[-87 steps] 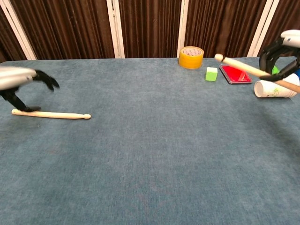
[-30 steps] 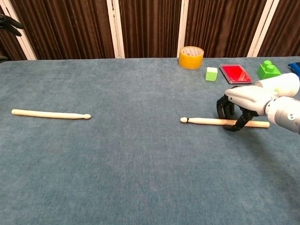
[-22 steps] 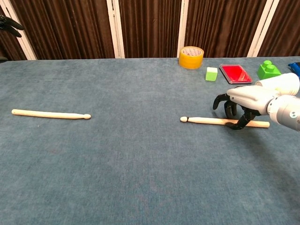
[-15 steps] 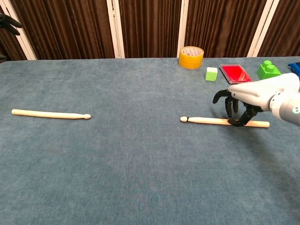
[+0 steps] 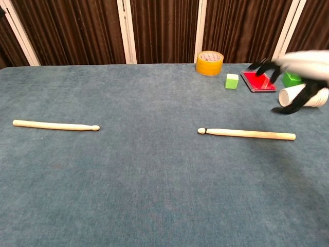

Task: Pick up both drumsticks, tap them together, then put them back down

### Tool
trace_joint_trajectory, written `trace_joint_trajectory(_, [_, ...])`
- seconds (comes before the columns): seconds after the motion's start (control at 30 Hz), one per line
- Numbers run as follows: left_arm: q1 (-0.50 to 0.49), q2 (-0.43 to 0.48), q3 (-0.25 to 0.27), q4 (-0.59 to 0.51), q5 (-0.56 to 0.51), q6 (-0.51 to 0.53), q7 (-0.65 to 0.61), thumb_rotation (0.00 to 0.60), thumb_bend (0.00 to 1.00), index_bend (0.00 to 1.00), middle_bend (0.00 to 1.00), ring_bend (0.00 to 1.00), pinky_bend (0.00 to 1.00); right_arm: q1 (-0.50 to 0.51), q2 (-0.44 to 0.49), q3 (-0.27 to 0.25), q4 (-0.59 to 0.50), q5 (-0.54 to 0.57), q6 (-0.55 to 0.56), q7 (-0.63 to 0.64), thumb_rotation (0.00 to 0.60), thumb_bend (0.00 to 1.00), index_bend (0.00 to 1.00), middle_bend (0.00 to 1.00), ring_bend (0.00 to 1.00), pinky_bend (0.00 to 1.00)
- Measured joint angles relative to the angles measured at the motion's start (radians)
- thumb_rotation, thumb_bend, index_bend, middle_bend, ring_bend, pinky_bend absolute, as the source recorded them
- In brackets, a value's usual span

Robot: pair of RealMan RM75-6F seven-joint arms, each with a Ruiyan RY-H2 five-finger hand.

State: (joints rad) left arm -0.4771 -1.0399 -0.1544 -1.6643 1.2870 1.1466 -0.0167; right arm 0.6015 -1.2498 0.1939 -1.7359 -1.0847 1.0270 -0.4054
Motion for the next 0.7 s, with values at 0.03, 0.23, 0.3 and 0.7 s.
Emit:
trace_joint_trajectory(0.03, [0.022, 0.002, 0.015, -0.021, 0.015, 0.035, 0.029, 0.600, 0.33, 0.09, 0.03, 0.00, 0.00, -0.028, 0.022, -0.004, -0.026, -0.018, 0.047, 0.009, 0.600, 0.29, 0.01, 0.11, 0.21, 0.04])
trace_joint_trajectory(0.23, [0.139, -0.006, 0.090, -0.097, 0.098, 0.210, 0.176, 0.600, 0.33, 0.09, 0.02, 0.00, 0.00, -0.185, 0.105, -0.052, -0.094, -0.158, 0.267, 0.106, 0.600, 0.27, 0.00, 0.06, 0.16, 0.04])
trace_joint_trajectory(0.3, [0.173, -0.014, 0.109, -0.107, 0.126, 0.262, 0.193, 0.600, 0.33, 0.09, 0.01, 0.00, 0.00, -0.245, 0.136, -0.088, -0.094, -0.220, 0.328, 0.141, 0.600, 0.26, 0.00, 0.03, 0.13, 0.04])
trace_joint_trajectory(0.7, [0.363, -0.087, 0.202, -0.007, 0.280, 0.489, 0.197, 0.600, 0.33, 0.09, 0.00, 0.00, 0.00, -0.458, 0.279, -0.205, -0.017, -0.352, 0.532, 0.203, 0.600, 0.23, 0.00, 0.03, 0.12, 0.04])
